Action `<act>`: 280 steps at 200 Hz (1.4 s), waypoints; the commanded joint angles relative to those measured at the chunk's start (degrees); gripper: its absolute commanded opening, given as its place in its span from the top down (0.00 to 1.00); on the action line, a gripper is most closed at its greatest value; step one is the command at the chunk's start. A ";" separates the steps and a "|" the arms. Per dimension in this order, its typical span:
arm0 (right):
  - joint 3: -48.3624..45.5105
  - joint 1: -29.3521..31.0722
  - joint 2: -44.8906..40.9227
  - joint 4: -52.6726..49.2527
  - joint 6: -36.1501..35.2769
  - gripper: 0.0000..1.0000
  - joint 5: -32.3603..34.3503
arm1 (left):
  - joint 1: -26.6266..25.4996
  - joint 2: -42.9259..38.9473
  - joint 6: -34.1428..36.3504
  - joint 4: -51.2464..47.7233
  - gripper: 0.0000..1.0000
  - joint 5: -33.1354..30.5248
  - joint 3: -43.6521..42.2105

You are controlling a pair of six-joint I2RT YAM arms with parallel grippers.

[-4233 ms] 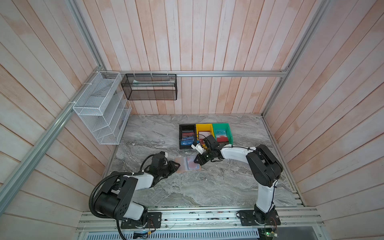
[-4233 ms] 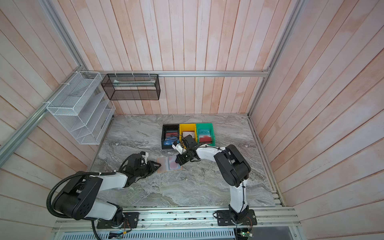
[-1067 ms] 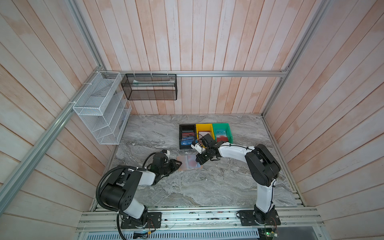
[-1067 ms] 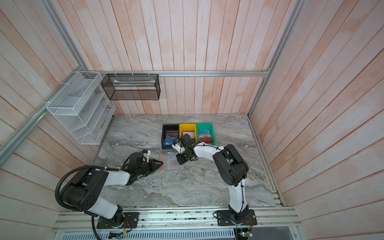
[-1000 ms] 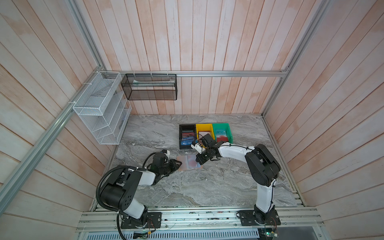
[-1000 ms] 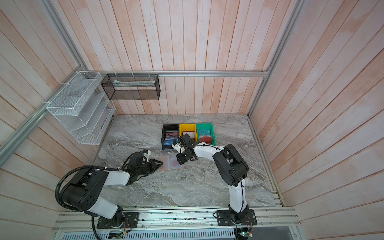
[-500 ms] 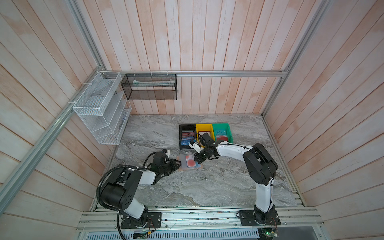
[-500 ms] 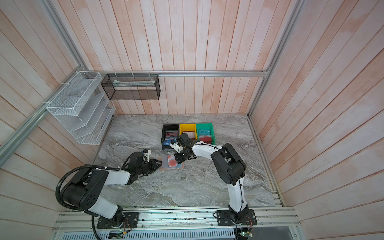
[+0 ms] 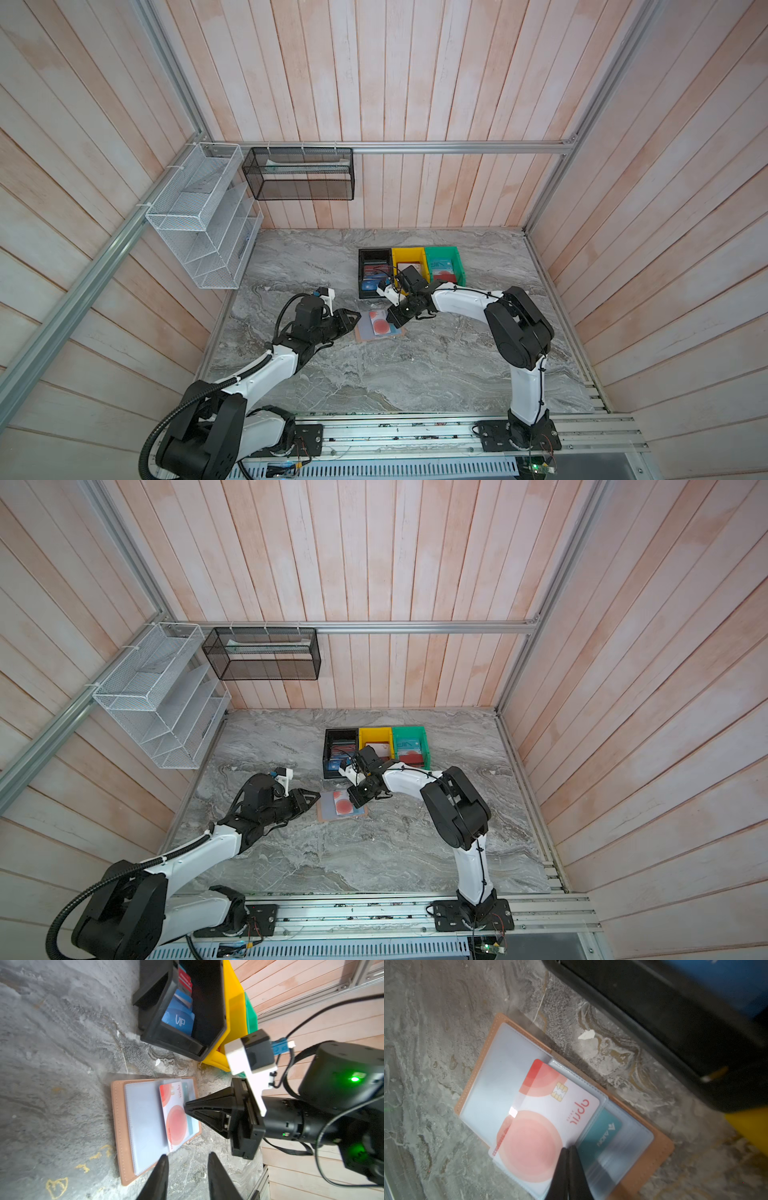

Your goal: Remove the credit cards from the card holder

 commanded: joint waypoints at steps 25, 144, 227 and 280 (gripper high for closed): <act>-2.12 0.53 0.12 -1.94 -0.62 0.97 0.71 | -0.77 6.63 -4.13 9.73 0.66 2.71 -3.47; -3.34 0.49 -0.50 -1.94 -0.53 0.97 1.24 | -2.20 24.09 -7.42 24.20 0.67 7.64 0.12; -3.87 0.24 -0.72 -1.94 -0.68 0.97 1.20 | -2.21 27.91 -7.82 25.76 0.78 8.47 1.14; -4.23 0.09 -0.76 -1.76 -0.67 0.97 1.04 | -2.20 29.08 -7.93 26.24 0.80 8.69 1.66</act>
